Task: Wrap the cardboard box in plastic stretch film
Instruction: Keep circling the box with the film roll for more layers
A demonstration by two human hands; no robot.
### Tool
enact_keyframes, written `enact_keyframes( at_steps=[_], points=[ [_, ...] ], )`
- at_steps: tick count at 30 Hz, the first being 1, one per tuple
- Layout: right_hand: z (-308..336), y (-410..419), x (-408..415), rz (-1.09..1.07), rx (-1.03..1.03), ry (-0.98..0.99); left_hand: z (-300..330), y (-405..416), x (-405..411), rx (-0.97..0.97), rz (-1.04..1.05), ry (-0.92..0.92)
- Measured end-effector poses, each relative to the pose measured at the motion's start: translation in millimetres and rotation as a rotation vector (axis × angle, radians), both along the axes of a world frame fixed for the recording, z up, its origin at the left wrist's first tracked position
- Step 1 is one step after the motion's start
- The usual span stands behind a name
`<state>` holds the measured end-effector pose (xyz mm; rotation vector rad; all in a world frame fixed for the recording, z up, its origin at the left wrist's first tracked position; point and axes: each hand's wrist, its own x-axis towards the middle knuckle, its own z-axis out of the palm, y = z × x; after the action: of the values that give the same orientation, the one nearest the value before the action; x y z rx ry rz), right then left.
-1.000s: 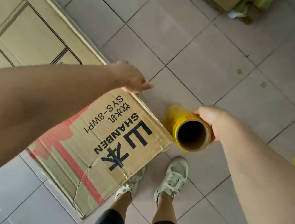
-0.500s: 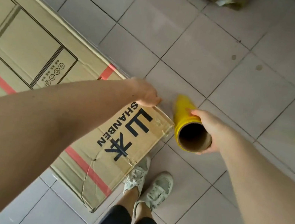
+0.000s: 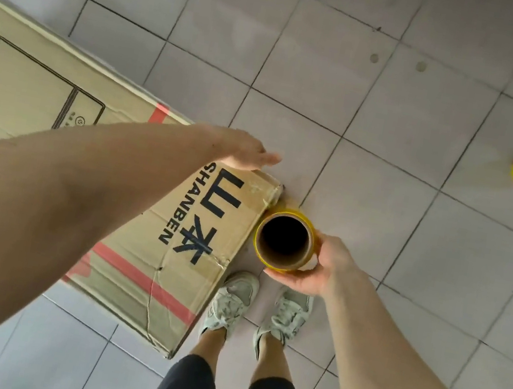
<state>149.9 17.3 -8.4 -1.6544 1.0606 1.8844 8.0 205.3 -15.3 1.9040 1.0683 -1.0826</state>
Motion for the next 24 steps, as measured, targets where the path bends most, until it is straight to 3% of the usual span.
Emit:
enact_keyframes(
  at_steps=[3, 5, 8, 16, 20, 24],
  points=[
    [3, 13, 7, 0.46, 0.064, -0.219, -1, -21, 24, -0.061, -0.023, -0.066],
    [2, 24, 6, 0.68, 0.11, -0.264, -8, -33, 32, -0.023, -0.127, -0.046],
    [5, 38, -2, 0.82, 0.117, -0.202, -16, -41, 33, 0.055, -0.19, -0.046],
    [15, -28, -42, 0.134, 0.108, -0.1, -21, -46, 34, 0.243, -0.253, 0.01],
    [11, -82, -74, -0.224, 0.026, 0.059, -22, -48, 37, 0.347, -0.3, 0.075],
    [14, -111, -84, -0.204, 0.031, 0.139, -16, -54, 41, 0.474, -0.43, 0.151]
  ],
)
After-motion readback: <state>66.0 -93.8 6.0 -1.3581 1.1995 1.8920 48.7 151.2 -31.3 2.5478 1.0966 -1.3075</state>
